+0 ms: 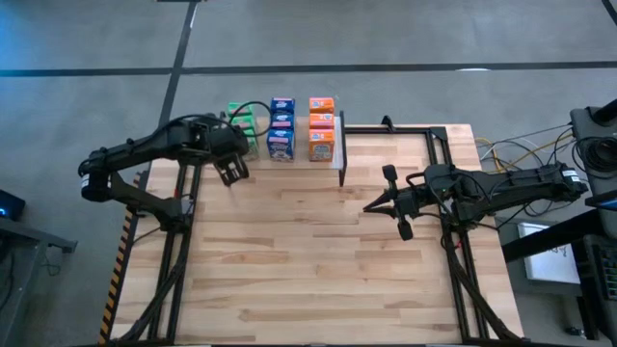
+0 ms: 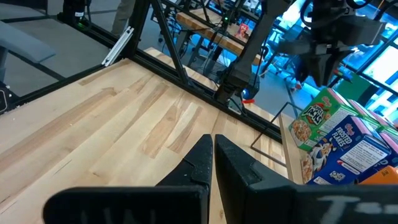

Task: Stack cereal on shelf
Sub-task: Put the green cereal box on the shelf aligned with the other green cereal boxes

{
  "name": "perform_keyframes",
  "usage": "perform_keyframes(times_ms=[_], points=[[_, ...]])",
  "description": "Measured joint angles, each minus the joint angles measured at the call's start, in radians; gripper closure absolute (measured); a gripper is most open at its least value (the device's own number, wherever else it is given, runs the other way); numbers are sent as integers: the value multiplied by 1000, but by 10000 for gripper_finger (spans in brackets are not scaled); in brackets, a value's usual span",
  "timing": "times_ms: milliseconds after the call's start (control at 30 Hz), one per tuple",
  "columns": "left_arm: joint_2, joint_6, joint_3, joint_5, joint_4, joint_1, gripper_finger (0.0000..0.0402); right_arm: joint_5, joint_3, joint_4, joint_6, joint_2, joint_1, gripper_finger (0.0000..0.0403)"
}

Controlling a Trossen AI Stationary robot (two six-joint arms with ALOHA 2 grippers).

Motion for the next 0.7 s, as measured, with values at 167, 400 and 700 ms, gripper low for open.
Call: perform_keyframes(times_ms=[167, 400, 700], points=[[0, 0, 0, -20, 2, 0, 361, 0, 0, 0, -1, 0, 0, 394], [0, 12, 0, 73, 14, 0, 361, 0, 0, 0, 0, 0, 0, 394], [0, 60, -76, 72, 81, 0, 361, 0, 0, 0, 0, 0, 0, 394]])
